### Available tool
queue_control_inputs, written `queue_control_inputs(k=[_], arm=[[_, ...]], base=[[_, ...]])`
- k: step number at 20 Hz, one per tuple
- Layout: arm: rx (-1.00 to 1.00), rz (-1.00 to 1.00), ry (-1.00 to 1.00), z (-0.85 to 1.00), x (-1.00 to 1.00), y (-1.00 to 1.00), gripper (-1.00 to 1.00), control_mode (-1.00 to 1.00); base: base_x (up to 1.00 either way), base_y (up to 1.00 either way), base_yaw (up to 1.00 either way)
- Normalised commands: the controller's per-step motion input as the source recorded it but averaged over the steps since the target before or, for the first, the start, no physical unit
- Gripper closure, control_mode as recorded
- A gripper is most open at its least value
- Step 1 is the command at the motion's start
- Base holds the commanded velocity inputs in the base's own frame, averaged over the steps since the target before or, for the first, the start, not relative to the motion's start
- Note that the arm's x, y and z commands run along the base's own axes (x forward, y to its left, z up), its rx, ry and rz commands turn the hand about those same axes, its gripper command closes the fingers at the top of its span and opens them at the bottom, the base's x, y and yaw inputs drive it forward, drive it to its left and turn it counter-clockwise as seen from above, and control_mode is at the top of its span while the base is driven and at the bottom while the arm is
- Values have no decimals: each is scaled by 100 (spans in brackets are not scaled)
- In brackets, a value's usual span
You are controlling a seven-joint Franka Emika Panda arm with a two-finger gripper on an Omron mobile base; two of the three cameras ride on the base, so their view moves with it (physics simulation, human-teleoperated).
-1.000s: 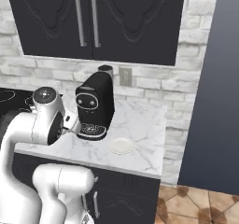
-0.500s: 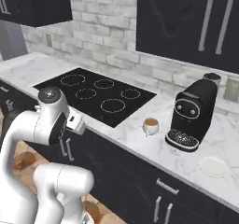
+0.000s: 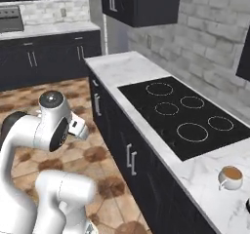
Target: Take a sugar cube from the saucer and place it inside the coffee. Then, grab milk from the fridge and place it next to the coffee on the counter to sweeten the coffee.
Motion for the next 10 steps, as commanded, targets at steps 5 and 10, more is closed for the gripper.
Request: queue_control_inputs(k=[5, 10], arm=[[0, 0, 0, 0, 0, 0, -100, 100], [0, 0, 0, 0, 0, 0, -100, 100]], base=[[28, 20, 71], [19, 25, 72]])
